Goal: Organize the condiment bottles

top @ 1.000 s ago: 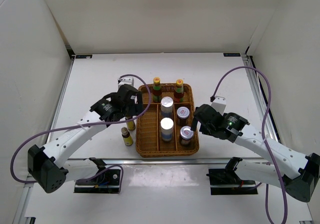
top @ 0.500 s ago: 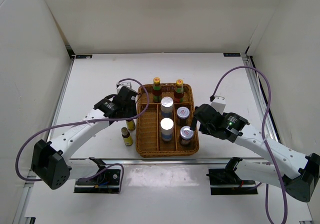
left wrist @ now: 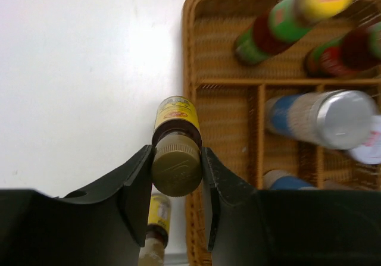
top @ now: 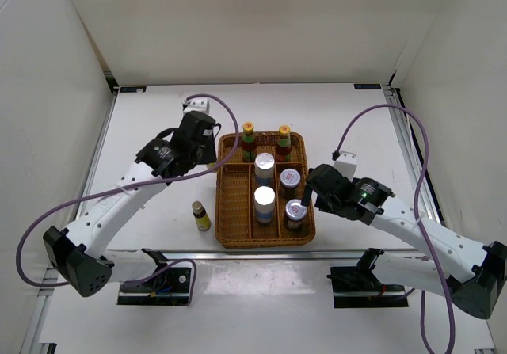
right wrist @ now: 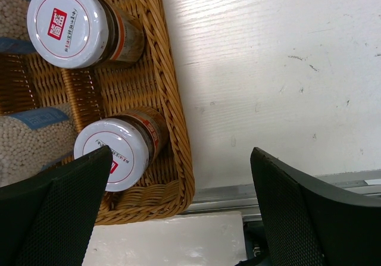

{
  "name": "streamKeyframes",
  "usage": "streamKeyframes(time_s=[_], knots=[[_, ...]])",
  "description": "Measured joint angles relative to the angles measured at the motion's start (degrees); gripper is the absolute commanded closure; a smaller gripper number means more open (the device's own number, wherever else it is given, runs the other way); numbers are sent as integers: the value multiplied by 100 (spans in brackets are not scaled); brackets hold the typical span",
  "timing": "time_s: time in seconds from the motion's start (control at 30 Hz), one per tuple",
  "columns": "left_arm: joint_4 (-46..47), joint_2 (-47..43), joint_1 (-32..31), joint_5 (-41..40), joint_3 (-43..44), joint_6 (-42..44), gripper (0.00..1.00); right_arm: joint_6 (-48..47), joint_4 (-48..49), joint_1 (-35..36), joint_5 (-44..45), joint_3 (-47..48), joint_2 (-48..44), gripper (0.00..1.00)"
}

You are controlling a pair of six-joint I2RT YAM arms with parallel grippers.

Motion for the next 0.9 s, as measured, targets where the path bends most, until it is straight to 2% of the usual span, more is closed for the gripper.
streamKeyframes(time_s=[0.17,0.37,0.57,0.77,0.9], knots=[[201,39,-407,-70,527,101,89,0,2,0,-2,0,85,0],[531,597,-614,57,479,94,89,-2,2,0,-2,0,94,0],[745,1290,-612,164,391,103,81,-2,2,0,-2,0,79,0],[892,1696,-612,275,236,114,68,-2,2,0,-2,0,76,0],[927,1781,-599,348,155,109,50,-2,2,0,-2,0,76,0]])
